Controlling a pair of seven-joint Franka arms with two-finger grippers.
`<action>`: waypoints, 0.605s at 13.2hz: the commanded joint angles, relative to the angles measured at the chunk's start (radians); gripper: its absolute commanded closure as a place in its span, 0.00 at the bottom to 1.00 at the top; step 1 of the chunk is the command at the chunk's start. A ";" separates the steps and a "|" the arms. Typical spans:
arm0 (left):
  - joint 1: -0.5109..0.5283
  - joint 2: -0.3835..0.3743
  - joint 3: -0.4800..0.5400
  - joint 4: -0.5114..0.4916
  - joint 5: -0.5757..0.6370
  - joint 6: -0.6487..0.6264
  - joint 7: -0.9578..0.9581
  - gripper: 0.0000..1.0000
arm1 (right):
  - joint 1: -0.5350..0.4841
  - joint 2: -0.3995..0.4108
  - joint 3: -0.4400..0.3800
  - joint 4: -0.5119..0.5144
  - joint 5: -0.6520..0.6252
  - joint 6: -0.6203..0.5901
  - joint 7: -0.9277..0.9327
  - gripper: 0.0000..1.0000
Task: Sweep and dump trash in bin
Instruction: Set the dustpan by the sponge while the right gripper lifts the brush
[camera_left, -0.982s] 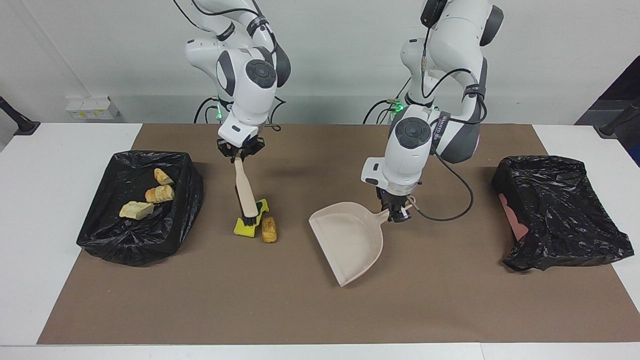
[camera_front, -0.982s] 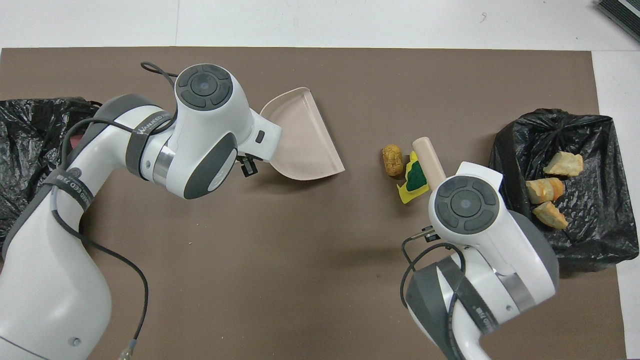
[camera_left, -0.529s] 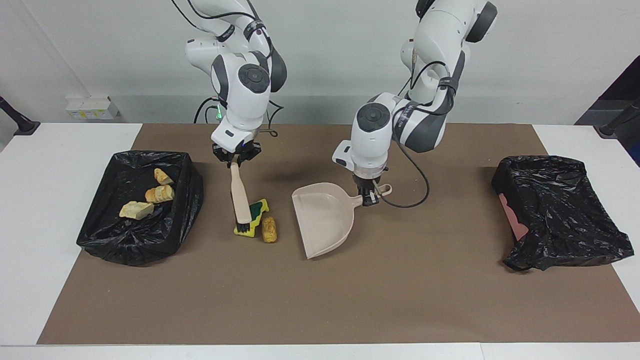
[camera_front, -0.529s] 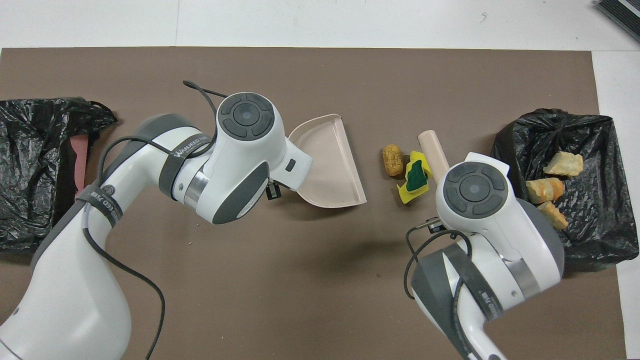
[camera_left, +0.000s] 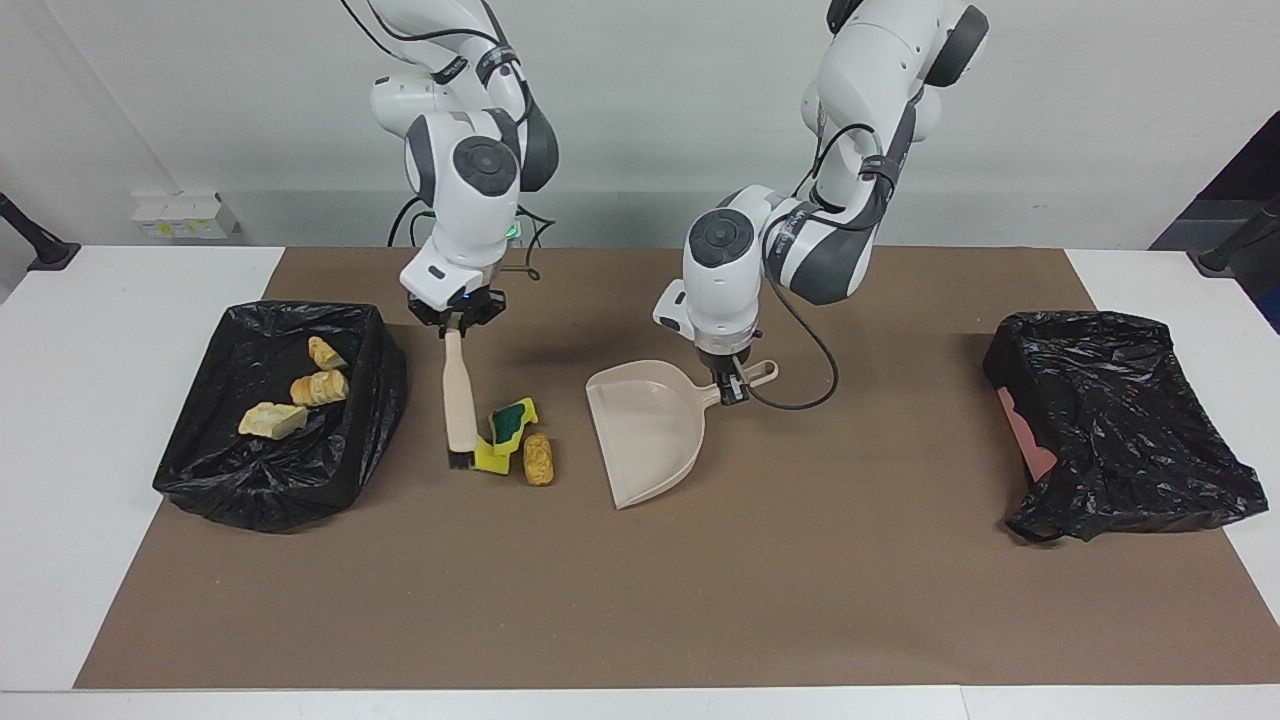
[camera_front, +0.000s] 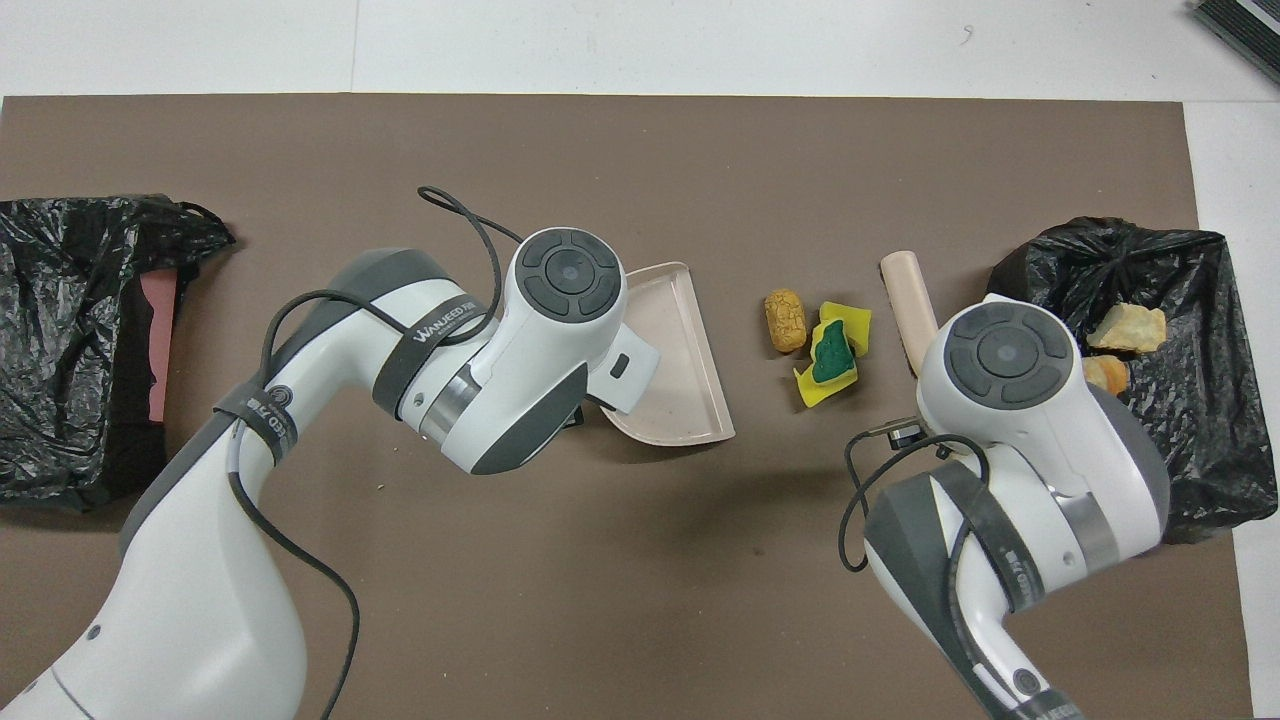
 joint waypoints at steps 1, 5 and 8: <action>-0.014 -0.014 0.010 -0.003 0.022 -0.027 -0.022 1.00 | -0.052 0.063 0.013 -0.009 -0.069 0.063 0.028 1.00; -0.011 -0.015 0.012 -0.009 0.022 -0.038 -0.034 1.00 | -0.037 0.140 0.017 -0.011 -0.057 0.085 0.034 1.00; -0.011 -0.018 0.013 -0.010 0.030 -0.091 -0.043 1.00 | 0.038 0.162 0.020 -0.011 0.040 0.096 0.035 1.00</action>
